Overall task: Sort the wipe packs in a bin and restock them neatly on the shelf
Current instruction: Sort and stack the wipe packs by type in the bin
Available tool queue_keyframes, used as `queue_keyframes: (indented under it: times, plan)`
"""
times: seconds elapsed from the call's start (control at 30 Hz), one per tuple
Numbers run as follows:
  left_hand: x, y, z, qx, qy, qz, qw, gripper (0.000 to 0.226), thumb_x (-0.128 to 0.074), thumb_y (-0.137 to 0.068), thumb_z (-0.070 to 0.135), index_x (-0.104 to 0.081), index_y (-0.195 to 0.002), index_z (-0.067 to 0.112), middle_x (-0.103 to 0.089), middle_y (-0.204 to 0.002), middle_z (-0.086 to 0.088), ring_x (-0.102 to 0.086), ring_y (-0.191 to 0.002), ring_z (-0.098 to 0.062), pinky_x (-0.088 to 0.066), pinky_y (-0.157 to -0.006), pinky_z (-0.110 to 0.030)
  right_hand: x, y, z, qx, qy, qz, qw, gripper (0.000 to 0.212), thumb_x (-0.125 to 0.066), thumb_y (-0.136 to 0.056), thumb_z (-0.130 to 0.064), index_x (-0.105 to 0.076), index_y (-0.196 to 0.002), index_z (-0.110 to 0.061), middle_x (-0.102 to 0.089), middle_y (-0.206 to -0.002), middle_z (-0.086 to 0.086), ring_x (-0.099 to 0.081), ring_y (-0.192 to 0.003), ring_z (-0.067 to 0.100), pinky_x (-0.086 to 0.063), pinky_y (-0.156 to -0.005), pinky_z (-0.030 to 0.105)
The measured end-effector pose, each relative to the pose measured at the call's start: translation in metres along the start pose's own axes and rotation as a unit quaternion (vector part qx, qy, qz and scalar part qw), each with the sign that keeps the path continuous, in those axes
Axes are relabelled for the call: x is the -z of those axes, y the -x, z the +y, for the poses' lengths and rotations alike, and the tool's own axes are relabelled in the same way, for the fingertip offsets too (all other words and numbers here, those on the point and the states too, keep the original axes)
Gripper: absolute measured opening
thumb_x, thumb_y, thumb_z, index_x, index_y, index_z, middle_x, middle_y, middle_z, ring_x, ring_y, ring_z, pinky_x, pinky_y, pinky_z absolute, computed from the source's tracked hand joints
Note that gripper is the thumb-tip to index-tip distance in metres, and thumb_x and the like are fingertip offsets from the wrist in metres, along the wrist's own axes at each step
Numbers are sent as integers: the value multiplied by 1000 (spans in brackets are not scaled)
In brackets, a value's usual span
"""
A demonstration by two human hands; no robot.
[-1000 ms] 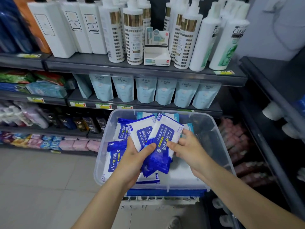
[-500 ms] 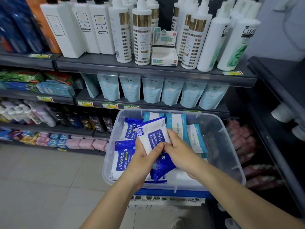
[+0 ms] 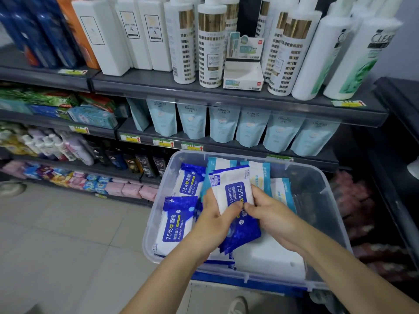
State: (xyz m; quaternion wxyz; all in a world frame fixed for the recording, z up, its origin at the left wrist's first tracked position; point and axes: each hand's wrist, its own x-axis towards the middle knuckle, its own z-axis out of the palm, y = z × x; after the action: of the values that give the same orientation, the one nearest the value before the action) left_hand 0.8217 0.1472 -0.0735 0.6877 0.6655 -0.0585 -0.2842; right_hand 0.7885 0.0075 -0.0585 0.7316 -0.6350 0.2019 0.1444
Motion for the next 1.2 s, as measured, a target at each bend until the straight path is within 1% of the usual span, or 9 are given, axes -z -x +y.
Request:
queue_keyframes:
  times: [0.23, 0.33, 0.5, 0.63, 0.73, 0.8, 1.03, 1.13, 1.2]
  plan:
    - [6, -28, 9, 1, -16, 10, 1000, 26, -57, -94, 22, -46, -111, 37, -59, -121, -1, -63, -105, -14, -55, -88, -36, 8, -36, -17, -3, -10, -16, 1000, 34, -51, -94, -7, -53, -123, -25, -67, -113, 0, -65, -102, 21, -54, -88, 43]
    - [19, -36, 19, -5, 35, 59, 998, 28, -56, -93, 14, -51, -120, 23, -69, -110, -2, -69, -96, -15, -57, -77, -28, 7, -53, -30, 14, 28, -39, 999, 40, -52, -93, -2, -51, -127, -23, -68, -112, 2, -67, -97, 22, -54, -87, 42]
    - [56, -43, 36, -28, 43, 169, 984, 25, -55, -91, 26, -57, -116, 26, -66, -120, 1, -62, -110, -16, -50, -91, -33, 8, -74, -46, 20, 147, -84, 985, 48, -54, -92, -3, -40, -132, -26, -62, -115, 0, -65, -91, 18, -54, -85, 40]
    - [77, -46, 44, -49, -86, 100, 990, 36, -65, -80, 31, -54, -114, 31, -67, -116, 7, -65, -100, -4, -52, -83, -21, -2, -84, -62, 56, 314, -130, 939, 69, -58, -91, -10, -21, -146, -30, -49, -135, 3, -61, -107, 21, -53, -89, 41]
    - [87, -51, 46, -21, -190, 28, 981, 65, -81, -66, 49, -51, -120, 28, -71, -104, 4, -69, -95, -15, -56, -82, -34, -15, -87, -76, 134, 447, -169, 868, 78, -62, -89, -16, -14, -147, -35, -51, -132, 1, -57, -107, 19, -49, -91, 40]
    - [93, -55, 45, -34, -219, 36, 974, 58, -81, -67, 45, -53, -115, 28, -72, -99, 2, -70, -91, -17, -55, -82, -41, -24, -88, -85, 161, 471, -170, 851, 79, -65, -86, -17, -16, -146, -34, -56, -126, -2, -56, -106, 17, -47, -92, 37]
    - [110, -65, 47, -23, 53, 216, 975, 42, -72, -77, 28, -54, -110, 10, -74, -87, -3, -72, -76, -20, -58, -63, -33, -37, -101, -85, 236, 348, 149, 895, 67, -74, -78, -25, -41, -137, -22, -46, -136, -5, -43, -124, 11, -34, -102, 26]
    - [116, -71, 47, -32, 156, 243, 957, 41, -66, -86, 22, -53, -120, 4, -75, -93, -7, -72, -78, -22, -57, -59, -29, -49, -95, -70, 76, 89, 100, 988, 63, -68, -84, -24, -38, -138, -18, -52, -131, -3, -55, -109, 10, -42, -93, 27]
    - [111, -73, 42, -31, 175, 234, 956, 39, -66, -86, 22, -55, -118, 3, -74, -95, -12, -72, -82, -27, -59, -64, -36, -65, -90, -59, 2, -45, 13, 999, 38, -63, -87, -21, -51, -124, -18, -63, -119, -1, -63, -99, 12, -47, -94, 31]
